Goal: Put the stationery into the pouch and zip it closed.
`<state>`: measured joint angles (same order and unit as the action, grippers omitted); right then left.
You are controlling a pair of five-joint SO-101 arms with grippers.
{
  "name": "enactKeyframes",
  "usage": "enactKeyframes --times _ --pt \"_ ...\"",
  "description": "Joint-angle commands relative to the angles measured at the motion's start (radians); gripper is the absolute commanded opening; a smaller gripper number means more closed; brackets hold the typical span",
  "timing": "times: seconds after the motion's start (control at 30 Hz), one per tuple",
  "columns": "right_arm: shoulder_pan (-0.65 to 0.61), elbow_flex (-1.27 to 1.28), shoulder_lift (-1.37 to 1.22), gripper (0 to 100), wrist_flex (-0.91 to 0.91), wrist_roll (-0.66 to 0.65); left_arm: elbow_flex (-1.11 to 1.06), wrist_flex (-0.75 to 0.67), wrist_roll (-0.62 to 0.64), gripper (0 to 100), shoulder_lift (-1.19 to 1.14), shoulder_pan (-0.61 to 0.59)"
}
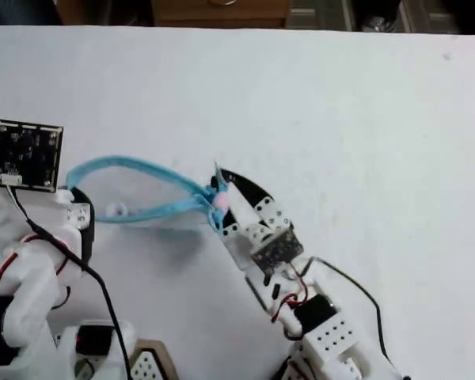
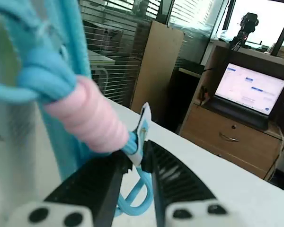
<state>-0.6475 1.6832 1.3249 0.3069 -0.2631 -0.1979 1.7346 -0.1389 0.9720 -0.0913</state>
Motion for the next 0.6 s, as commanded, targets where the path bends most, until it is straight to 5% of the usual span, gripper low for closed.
enactKeyframes --times 0.0,0.27,0.57 --pt "0.039 0.009 0.159 1.9 -0.084 0.009 0.009 0.0 0.003 2 -0.03 0.004" --pt "0.18 0.002 0.49 1.9 -0.407 0.011 0.009 -0.003 0.003 2 -0.031 0.004" --pt "0.314 -0.015 0.476 1.8 -0.42 0.143 0.009 -0.003 0.002 2 -0.03 0.004"
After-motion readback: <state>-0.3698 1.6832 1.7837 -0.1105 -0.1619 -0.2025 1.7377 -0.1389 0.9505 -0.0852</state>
